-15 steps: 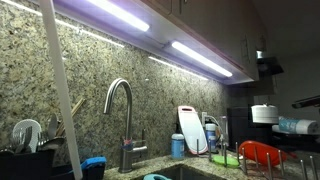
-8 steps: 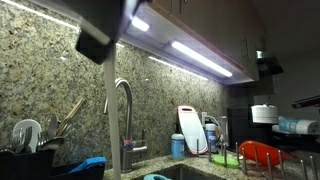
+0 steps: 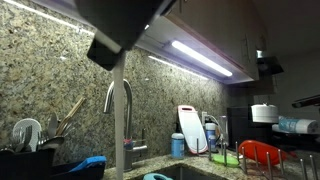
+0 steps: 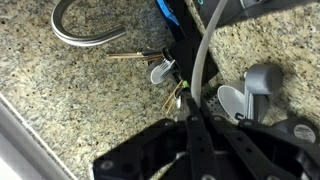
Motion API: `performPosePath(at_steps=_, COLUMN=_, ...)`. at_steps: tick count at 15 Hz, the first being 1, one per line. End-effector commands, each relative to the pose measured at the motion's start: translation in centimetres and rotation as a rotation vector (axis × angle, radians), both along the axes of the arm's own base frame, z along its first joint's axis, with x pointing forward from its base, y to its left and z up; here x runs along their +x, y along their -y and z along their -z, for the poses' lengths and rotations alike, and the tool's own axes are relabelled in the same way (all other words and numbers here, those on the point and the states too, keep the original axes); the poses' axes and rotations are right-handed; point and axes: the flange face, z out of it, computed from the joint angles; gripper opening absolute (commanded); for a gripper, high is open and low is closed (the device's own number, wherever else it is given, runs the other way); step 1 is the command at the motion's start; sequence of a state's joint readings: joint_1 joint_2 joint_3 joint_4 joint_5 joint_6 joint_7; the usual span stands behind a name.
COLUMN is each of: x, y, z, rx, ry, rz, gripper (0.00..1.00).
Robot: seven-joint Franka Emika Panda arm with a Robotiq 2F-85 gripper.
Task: Take the straw and put it in the sink
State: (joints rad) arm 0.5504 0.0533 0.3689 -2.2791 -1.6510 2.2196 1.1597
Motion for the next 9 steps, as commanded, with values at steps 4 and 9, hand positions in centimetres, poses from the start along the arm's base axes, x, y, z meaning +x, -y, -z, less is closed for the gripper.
performPosePath(at_steps=4, x=-0.4, y=-1.6, z=-3.6, rx=-0.054, ry=0.046, rz=-0.060, gripper=0.01)
performPosePath(at_steps=9, x=0.3, y=0.9, z=-3.4, rx=-0.049, ry=0.043, rz=0.007, gripper=0.01)
